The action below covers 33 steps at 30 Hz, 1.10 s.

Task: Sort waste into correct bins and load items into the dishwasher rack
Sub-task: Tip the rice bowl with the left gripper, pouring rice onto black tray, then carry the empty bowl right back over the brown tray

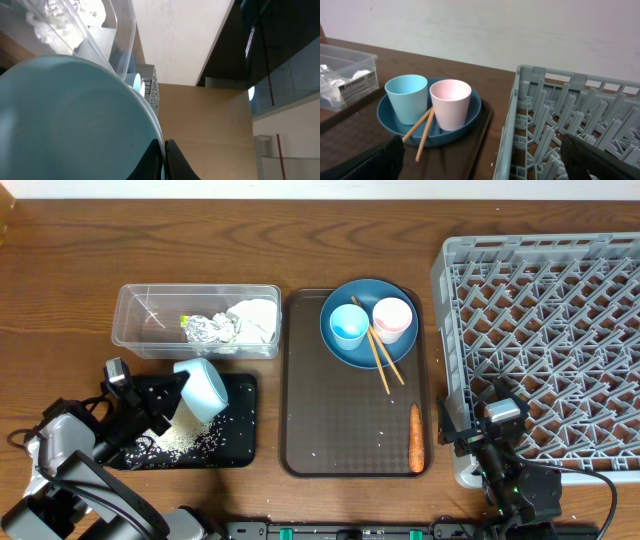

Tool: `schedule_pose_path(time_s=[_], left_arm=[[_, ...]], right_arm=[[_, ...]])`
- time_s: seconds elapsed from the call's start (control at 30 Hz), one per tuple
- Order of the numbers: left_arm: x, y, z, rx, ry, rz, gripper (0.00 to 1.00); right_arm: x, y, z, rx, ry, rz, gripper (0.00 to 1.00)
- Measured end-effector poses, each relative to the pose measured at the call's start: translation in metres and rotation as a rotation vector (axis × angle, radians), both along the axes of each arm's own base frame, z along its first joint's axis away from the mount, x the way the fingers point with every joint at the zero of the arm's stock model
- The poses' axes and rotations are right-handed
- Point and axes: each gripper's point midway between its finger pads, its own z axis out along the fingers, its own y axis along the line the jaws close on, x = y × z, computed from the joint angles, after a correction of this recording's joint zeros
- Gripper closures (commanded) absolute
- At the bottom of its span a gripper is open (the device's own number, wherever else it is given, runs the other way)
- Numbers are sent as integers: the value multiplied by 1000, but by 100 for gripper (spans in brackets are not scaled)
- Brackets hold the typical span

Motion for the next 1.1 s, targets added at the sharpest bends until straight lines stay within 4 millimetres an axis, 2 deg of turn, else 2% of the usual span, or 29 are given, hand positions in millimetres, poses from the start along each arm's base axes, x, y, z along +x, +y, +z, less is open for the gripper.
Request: schedule_pose_path(time_s=[0.27,0.4,0.5,0.67,0.87,1.1], left_arm=[[4,2,4,25,-15,-7,94],[13,-1,23,127,-45,-58,94],[15,-13,35,250,-54,-115,94],[5,-53,44,497,-52,-239,94],[-15,-104,43,745,-51,-371,94],[-29,-162,37,939,-92,-488,94]], right_arm=[[0,0,0,0,0,0,1],[0,0,0,0,0,0,1],[0,0,0,0,0,0,1],[0,0,0,0,0,0,1],[0,0,0,0,0,0,1],[0,0,0,0,0,0,1]])
